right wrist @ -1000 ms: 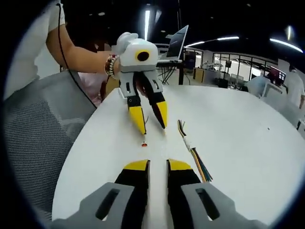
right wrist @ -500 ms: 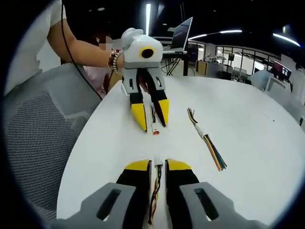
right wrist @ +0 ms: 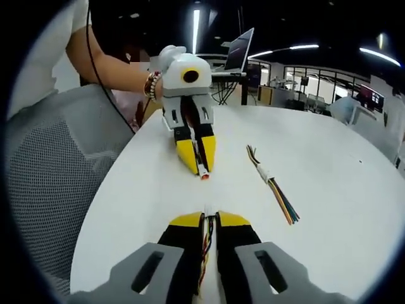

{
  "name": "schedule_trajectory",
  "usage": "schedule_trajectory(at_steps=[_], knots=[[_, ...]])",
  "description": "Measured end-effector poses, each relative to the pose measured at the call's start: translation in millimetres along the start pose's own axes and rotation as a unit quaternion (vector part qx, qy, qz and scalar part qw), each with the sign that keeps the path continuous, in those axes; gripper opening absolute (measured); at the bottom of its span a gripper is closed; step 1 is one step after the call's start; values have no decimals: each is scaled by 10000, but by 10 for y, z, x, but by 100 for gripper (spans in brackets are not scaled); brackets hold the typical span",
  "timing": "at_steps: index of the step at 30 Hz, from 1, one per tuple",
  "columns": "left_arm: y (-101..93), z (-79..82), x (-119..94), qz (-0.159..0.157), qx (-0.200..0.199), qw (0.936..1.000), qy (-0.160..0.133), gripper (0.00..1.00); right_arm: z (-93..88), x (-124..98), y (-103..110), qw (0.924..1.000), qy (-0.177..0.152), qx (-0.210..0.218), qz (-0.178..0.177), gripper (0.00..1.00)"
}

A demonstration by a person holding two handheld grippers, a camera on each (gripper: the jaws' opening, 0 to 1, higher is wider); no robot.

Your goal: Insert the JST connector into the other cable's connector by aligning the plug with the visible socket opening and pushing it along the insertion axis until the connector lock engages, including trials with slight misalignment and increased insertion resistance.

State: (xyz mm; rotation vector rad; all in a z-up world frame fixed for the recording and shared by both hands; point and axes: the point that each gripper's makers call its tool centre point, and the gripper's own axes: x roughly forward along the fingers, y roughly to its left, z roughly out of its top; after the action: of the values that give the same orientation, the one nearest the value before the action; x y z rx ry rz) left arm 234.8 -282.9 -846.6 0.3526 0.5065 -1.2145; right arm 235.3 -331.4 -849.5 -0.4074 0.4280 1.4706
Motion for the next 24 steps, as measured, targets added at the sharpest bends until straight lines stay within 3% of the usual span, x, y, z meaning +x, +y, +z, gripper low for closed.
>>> schedule_trajectory(at_steps=[14,24], knots=[[-144,38,-3,-215,364,9990,152,0,108,1,65,9999,44,-80,81,4],[-148,204,2,-212,603,9979,58,0,257,37,126,9994,-2,-336,113,4]])
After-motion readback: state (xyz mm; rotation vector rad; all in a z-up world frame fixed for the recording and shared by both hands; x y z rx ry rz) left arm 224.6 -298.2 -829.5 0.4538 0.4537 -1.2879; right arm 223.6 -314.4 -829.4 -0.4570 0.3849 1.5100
